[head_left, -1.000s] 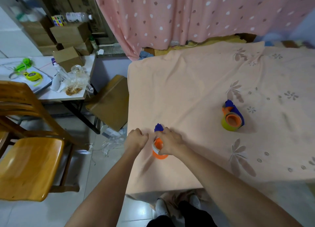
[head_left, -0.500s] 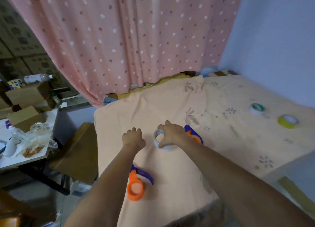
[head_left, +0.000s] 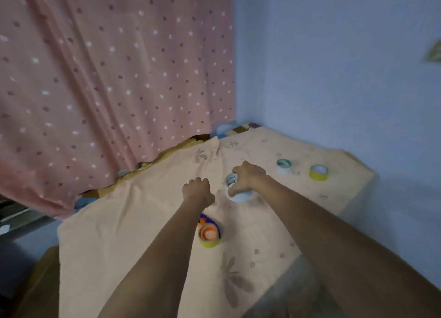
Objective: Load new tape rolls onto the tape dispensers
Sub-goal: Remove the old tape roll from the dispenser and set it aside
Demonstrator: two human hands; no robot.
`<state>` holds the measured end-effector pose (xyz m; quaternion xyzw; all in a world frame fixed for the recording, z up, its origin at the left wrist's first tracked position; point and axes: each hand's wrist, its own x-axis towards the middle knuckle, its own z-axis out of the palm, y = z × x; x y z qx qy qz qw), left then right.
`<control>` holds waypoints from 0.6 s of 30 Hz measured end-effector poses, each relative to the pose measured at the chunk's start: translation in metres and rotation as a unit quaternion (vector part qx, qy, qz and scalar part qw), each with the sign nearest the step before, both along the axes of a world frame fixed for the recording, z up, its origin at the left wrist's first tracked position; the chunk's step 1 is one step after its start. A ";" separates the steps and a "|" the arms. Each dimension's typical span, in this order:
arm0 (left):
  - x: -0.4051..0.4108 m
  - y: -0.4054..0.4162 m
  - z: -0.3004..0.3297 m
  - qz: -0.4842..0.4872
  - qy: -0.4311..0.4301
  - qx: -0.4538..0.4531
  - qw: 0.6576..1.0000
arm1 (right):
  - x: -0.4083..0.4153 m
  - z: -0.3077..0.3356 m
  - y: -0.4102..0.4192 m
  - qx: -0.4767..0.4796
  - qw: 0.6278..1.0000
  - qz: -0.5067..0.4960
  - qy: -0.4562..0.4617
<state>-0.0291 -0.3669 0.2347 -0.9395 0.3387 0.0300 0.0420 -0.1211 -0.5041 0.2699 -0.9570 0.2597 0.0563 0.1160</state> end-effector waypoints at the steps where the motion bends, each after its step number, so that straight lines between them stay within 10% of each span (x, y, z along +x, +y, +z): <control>1: -0.010 -0.021 0.002 -0.005 0.001 0.000 1.000 | -0.013 0.003 -0.019 0.001 1.000 -0.006 -0.002; 18: -0.132 -0.323 0.017 -0.129 0.008 0.007 0.992 | -0.171 0.006 -0.273 -0.002 0.994 -0.107 -0.027</control>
